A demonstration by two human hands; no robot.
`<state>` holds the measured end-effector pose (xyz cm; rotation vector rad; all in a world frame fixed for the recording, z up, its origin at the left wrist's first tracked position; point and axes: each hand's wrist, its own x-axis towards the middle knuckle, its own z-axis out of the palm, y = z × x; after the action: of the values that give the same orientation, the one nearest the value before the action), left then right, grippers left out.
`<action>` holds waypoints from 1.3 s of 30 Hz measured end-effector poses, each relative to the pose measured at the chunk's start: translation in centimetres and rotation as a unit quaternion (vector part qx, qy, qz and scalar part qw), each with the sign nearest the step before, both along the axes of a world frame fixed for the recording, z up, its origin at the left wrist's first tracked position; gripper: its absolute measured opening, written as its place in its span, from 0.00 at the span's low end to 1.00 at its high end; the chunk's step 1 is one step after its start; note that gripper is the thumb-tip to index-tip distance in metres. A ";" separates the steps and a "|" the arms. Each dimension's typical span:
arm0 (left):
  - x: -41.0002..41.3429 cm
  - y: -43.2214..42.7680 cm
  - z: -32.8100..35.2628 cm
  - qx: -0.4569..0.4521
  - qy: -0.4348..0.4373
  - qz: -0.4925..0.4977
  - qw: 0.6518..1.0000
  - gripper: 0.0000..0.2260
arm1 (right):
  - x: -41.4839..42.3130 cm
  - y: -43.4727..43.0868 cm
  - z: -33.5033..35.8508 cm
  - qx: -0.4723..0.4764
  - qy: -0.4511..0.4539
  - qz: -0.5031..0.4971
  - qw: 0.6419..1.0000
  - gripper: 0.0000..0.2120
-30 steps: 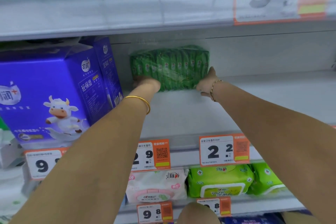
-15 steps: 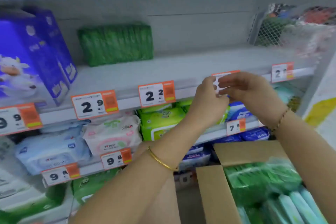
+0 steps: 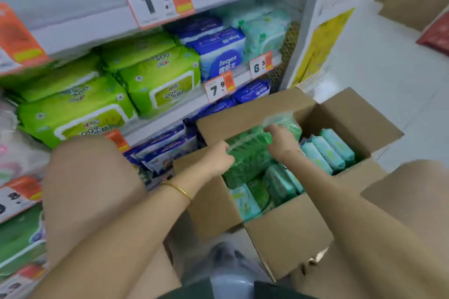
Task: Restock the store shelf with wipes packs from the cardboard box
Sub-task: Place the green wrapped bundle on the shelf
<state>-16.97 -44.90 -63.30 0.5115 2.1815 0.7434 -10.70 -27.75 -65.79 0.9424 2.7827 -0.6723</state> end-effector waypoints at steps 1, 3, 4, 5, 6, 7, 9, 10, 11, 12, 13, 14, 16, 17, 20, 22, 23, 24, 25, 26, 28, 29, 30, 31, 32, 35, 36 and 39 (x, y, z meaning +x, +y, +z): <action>-0.4 -0.2 -0.5 -0.010 -0.002 0.000 1.000 0.22 | -0.5 -0.4 -0.7 0.051 -0.025 0.053 0.997 0.29; -1.2 -0.6 -1.2 -0.023 0.004 0.000 1.000 0.22 | -1.6 -0.8 -1.9 0.162 -0.080 0.152 0.972 0.35; -1.5 -0.7 -1.4 -0.026 0.009 0.000 1.000 0.22 | -2.2 -1.0 -2.2 0.201 -0.103 0.191 0.955 0.37; -1.7 -0.7 -1.6 -0.029 0.012 0.002 1.000 0.22 | -2.8 -1.0 -2.5 0.221 -0.117 0.217 0.944 0.37; -1.9 -0.7 -1.7 -0.029 0.015 0.007 0.999 0.21 | -3.3 -1.2 -2.7 0.225 -0.121 0.230 0.939 0.36; -2.0 -0.8 -1.8 -0.027 0.018 0.012 0.999 0.21 | -3.7 -1.2 -2.7 0.215 -0.116 0.225 0.943 0.33; -2.3 -0.9 -2.2 -0.025 0.020 0.023 0.999 0.20 | -4.5 -1.1 -2.8 0.182 -0.100 0.190 0.960 0.24; -2.4 -1.1 -2.3 -0.026 0.020 0.029 0.999 0.20 | -4.9 -0.9 -2.8 0.187 -0.099 0.183 0.960 0.20; -2.5 -1.2 -2.4 -0.026 0.019 0.034 0.999 0.20 | -5.1 -0.5 -2.8 0.203 -0.100 0.184 0.957 0.16; -2.5 -1.4 -2.4 -0.026 0.018 0.037 0.999 0.20 | -5.2 -0.1 -2.8 0.211 -0.095 0.186 0.955 0.12; -2.6 -1.7 -2.4 -0.024 0.019 0.041 0.999 0.20 | -5.3 0.3 -2.9 0.199 -0.081 0.179 0.960 0.10; -2.6 -1.9 -2.4 -0.021 0.021 0.043 0.999 0.20 | -5.4 0.6 -2.9 0.176 -0.061 0.170 0.968 0.09; -2.7 -2.4 -2.4 -0.014 0.026 0.049 0.998 0.22 | -5.4 0.9 -2.8 0.133 -0.014 0.150 0.980 0.10; -2.8 -2.6 -2.3 -0.011 0.028 0.051 0.998 0.23 | -5.3 1.0 -2.5 0.118 0.010 0.141 0.983 0.11; -2.7 -3.0 -1.6 0.005 0.025 0.059 0.998 0.25 | -4.6 1.4 -0.6 0.095 0.056 0.125 0.986 0.12; -2.3 -3.2 -0.8 0.033 0.021 0.059 0.997 0.30 | -3.9 1.3 1.9 0.095 0.079 0.132 0.983 0.10; -2.4 -3.2 -0.6 0.044 0.019 0.056 0.997 0.34 | -3.7 1.0 3.3 0.097 0.094 0.142 0.981 0.09; -2.1 -3.3 -0.1 0.053 0.022 0.048 0.997 0.39 | -3.4 0.4 4.9 0.103 0.111 0.154 0.976 0.09; -1.8 -3.5 0.7 0.069 0.030 0.037 0.996 0.42 | -2.9 -0.3 6.7 0.108 0.129 0.165 0.972 0.08; -1.5 -3.6 1.6 0.091 0.037 0.030 0.995 0.45 | -2.5 -1.0 8.6 0.111 0.151 0.172 0.967 0.08; -0.9 -4.1 3.4 0.150 0.054 0.029 0.987 0.49 | -1.9 -2.3 12.4 0.119 0.194 0.176 0.958 0.07; -0.6 -4.4 4.4 0.176 0.067 0.035 0.981 0.51 | -1.6 -3.0 14.4 0.125 0.212 0.170 0.954 0.07; -0.3 -4.8 5.6 0.199 0.086 0.044 0.975 0.52 | -1.3 -3.7 16.2 0.128 0.233 0.161 0.950 0.07; 0.0 -5.3 7.0 0.223 0.107 0.055 0.967 0.52 | -1.2 -4.4 18.0 0.128 0.259 0.144 0.947 0.08; 0.1 -5.9 8.2 0.248 0.122 0.069 0.958 0.51 | -0.9 -5.3 19.6 0.127 0.281 0.124 0.943 0.08; 0.0 -8.1 11.9 0.332 0.141 0.114 0.926 0.48 | -0.1 -8.1 23.9 0.114 0.331 0.094 0.932 0.08; 0.0 -8.9 13.1 0.354 0.152 0.125 0.914 0.46 | 0.0 -8.9 25.1 0.102 0.342 0.094 0.929 0.08; 0.6 -11.6 16.6 0.403 0.191 0.156 0.881 0.40 | -0.3 -10.9 28.3 0.074 0.371 0.112 0.919 0.07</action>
<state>-16.41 -56.53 -46.68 0.7695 2.2582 1.8993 -10.95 -38.65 -37.50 0.4091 3.5655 -0.9466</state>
